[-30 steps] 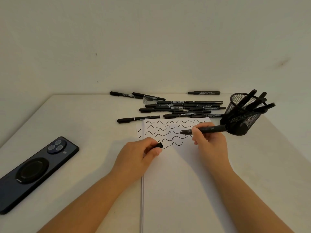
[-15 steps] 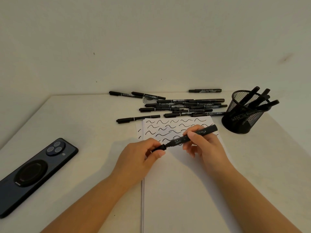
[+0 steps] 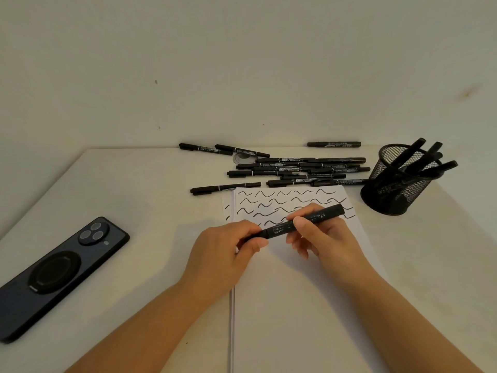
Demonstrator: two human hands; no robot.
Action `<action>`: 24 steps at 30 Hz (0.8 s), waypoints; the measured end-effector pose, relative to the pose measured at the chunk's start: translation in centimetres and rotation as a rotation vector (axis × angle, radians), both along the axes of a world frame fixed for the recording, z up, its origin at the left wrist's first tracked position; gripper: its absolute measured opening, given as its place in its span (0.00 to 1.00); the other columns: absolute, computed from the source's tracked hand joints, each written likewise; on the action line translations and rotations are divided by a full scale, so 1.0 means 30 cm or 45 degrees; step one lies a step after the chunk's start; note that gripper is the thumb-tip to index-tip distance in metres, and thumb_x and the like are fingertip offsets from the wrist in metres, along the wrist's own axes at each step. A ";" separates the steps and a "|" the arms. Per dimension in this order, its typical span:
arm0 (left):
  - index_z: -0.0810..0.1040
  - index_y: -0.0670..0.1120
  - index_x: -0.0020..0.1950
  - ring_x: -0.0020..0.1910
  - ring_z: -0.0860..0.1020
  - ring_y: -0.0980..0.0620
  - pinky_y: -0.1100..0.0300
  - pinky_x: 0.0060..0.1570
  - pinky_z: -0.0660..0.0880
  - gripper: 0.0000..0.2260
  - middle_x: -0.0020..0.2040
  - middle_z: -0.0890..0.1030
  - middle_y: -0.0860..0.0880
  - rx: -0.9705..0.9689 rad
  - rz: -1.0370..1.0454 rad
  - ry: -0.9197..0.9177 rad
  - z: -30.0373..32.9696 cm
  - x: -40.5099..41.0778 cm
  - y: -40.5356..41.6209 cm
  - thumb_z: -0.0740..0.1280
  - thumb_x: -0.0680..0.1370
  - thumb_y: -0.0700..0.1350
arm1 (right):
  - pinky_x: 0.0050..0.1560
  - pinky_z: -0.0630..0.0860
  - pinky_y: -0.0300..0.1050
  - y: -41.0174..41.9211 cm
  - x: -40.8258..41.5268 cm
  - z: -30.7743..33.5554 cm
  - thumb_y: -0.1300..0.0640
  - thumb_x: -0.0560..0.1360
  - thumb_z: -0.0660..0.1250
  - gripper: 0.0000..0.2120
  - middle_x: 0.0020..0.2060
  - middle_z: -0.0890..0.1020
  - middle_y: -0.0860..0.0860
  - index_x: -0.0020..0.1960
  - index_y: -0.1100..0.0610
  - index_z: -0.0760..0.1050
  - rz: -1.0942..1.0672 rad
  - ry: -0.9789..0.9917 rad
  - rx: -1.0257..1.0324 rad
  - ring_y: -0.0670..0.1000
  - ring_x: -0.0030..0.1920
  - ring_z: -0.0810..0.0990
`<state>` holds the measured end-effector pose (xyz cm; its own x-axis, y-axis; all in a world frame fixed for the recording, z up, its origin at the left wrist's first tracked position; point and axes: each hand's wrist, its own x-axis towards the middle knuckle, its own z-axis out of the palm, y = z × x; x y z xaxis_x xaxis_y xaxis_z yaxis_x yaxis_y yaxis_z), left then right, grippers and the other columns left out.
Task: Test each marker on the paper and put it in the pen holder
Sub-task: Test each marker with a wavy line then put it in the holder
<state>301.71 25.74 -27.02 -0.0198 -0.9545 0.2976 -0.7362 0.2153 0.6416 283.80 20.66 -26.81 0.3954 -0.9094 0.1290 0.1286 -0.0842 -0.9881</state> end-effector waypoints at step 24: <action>0.79 0.59 0.34 0.24 0.67 0.58 0.69 0.25 0.64 0.13 0.26 0.76 0.58 0.393 -0.122 0.535 0.020 -0.023 0.009 0.62 0.76 0.48 | 0.31 0.72 0.40 -0.005 -0.002 -0.026 0.56 0.73 0.60 0.07 0.28 0.76 0.49 0.43 0.57 0.75 0.105 -0.085 0.019 0.49 0.30 0.73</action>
